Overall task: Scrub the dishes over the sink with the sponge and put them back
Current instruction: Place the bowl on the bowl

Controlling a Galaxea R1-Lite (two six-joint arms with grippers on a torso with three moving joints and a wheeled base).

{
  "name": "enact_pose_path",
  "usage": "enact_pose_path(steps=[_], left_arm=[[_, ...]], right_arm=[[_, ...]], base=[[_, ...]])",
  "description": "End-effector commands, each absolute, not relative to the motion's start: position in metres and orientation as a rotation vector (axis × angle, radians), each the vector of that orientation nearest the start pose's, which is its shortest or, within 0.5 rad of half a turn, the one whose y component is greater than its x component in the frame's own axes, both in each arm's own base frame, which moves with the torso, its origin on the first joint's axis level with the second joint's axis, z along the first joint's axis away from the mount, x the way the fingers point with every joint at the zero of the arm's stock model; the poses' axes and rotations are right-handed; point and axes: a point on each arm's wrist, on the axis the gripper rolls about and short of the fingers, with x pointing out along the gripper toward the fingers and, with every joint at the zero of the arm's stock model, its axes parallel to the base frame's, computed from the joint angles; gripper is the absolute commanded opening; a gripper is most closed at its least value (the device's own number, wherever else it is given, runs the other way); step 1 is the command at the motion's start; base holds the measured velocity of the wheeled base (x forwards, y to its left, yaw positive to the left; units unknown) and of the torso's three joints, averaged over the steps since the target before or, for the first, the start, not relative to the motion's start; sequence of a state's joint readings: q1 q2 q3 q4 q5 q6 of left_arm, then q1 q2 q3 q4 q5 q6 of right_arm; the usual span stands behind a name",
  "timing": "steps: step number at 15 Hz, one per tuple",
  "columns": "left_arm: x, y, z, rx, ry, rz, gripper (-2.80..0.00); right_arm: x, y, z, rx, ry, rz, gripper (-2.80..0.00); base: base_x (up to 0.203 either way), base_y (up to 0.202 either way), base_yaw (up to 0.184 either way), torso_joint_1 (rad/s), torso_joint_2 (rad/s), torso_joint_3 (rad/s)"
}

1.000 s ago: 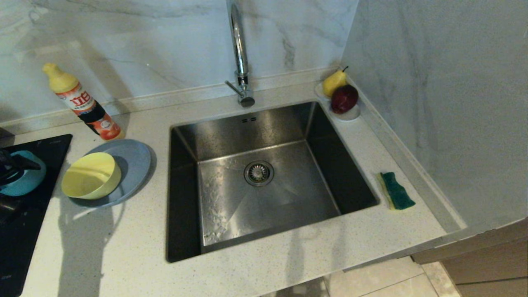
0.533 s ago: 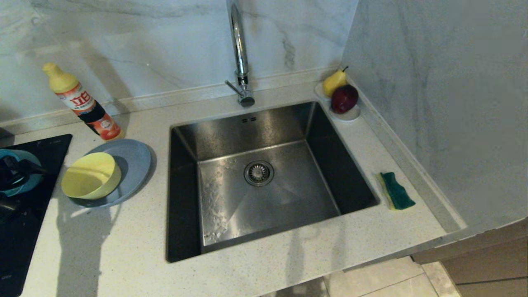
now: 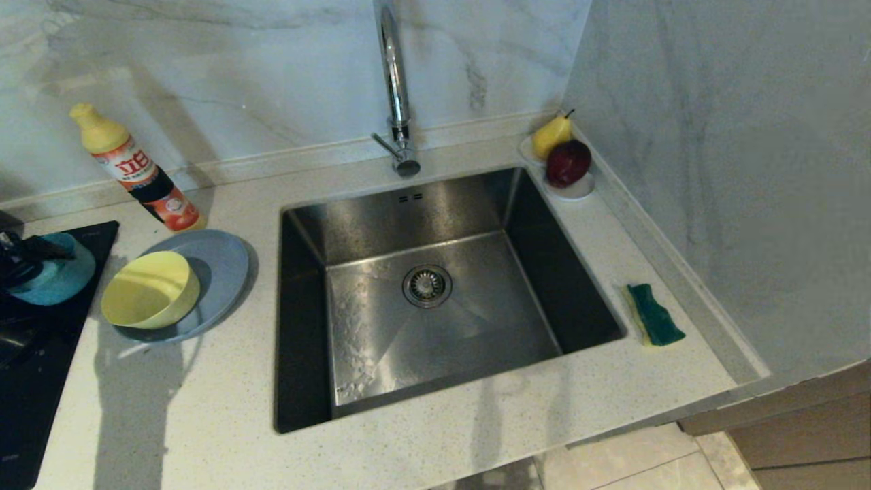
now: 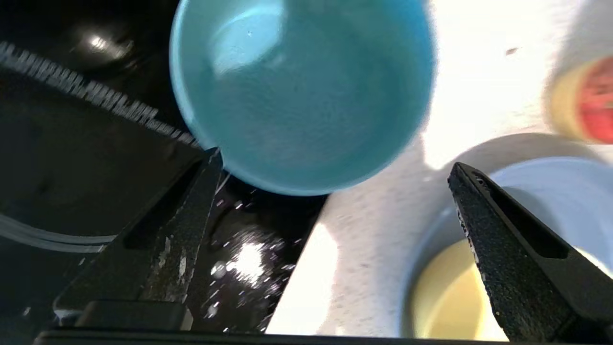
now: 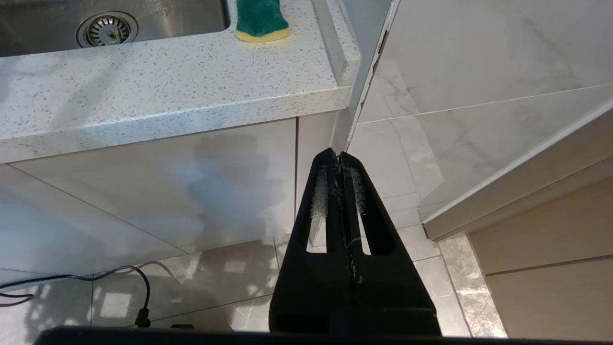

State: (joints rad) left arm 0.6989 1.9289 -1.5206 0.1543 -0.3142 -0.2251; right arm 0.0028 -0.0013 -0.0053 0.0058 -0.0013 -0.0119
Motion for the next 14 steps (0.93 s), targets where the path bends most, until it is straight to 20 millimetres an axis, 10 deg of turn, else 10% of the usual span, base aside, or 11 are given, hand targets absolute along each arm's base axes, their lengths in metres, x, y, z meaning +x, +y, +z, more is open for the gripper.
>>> enact_pose_path(steps=[1, 14], left_arm=[[0.3, 0.239, 0.231, -0.486, 0.438, 0.407, 0.0], [0.34, 0.251, 0.197, -0.505, 0.497, 0.372, 0.0]], right_arm=[[-0.023, 0.0, 0.076, -0.012, -0.001, 0.003, -2.8], [-0.023, 0.0, 0.076, -0.012, -0.001, 0.002, -2.8]], base=[[0.0, 0.0, 0.0, 0.0, 0.0, 0.0], [0.0, 0.0, 0.0, 0.0, 0.0, 0.0]])
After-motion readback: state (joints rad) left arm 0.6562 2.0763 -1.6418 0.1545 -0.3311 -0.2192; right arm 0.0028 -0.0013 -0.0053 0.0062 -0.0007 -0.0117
